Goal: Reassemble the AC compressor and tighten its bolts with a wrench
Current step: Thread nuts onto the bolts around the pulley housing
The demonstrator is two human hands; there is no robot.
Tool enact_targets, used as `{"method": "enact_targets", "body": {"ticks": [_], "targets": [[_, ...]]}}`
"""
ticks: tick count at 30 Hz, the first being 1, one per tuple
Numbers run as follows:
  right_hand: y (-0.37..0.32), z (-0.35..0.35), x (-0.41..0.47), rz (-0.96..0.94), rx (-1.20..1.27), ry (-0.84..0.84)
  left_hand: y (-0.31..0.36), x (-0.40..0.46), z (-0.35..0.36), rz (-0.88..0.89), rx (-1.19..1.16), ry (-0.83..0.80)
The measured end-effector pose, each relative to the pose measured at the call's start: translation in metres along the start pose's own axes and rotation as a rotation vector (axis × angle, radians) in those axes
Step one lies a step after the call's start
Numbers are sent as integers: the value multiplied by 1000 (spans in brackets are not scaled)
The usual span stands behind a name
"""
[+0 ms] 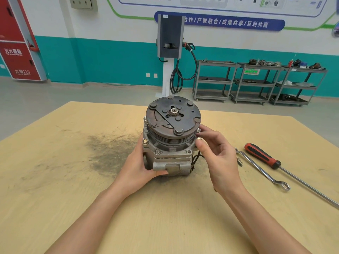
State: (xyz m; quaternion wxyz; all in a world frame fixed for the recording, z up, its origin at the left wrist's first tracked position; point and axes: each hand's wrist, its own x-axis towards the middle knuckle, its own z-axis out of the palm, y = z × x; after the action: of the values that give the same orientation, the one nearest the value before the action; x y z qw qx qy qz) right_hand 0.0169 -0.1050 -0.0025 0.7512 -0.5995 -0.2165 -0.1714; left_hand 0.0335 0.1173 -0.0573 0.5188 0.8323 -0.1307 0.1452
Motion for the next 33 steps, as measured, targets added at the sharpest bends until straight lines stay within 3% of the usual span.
{"method": "enact_targets", "body": {"ticks": [14,20,25,33], "targets": [[1,-3,0,-32,-37,-47,3,-1,0,-10,-17,4],[4,0,3,-23,-13,9,1,0,1,-19,-7,0],[3,-4,2,-43,-42,-53,3,0,1,-20,-8,0],[3,0,4,-16,-10,17,2,0,0,-35,-8,-10]]}}
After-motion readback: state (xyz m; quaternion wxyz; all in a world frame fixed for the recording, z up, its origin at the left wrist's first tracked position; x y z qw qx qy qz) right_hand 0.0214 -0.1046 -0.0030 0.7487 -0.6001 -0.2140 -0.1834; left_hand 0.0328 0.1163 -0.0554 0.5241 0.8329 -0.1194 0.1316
